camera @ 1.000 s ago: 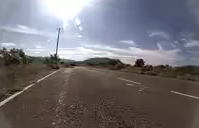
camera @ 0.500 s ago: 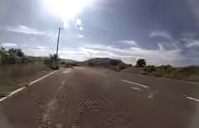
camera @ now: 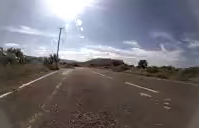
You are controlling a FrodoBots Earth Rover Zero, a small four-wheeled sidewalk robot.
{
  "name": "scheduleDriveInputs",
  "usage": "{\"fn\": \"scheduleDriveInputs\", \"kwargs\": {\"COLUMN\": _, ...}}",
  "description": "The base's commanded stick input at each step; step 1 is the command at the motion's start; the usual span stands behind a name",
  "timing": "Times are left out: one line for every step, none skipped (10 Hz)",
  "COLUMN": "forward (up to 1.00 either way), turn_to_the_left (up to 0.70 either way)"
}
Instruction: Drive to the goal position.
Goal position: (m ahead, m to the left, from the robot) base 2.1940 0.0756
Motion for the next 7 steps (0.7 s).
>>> {"fn": "scheduleDriveInputs", "kwargs": {"forward": 1.00, "turn_to_the_left": 0.02}}
{"fn": "scheduleDriveInputs", "kwargs": {"forward": 1.00, "turn_to_the_left": 0.03}}
{"fn": "scheduleDriveInputs", "kwargs": {"forward": 1.00, "turn_to_the_left": 0.03}}
{"fn": "scheduleDriveInputs", "kwargs": {"forward": 1.00, "turn_to_the_left": 0.03}}
{"fn": "scheduleDriveInputs", "kwargs": {"forward": 1.00, "turn_to_the_left": 0.04}}
{"fn": "scheduleDriveInputs", "kwargs": {"forward": 1.00, "turn_to_the_left": 0.04}}
{"fn": "scheduleDriveInputs", "kwargs": {"forward": 1.00, "turn_to_the_left": 0.05}}
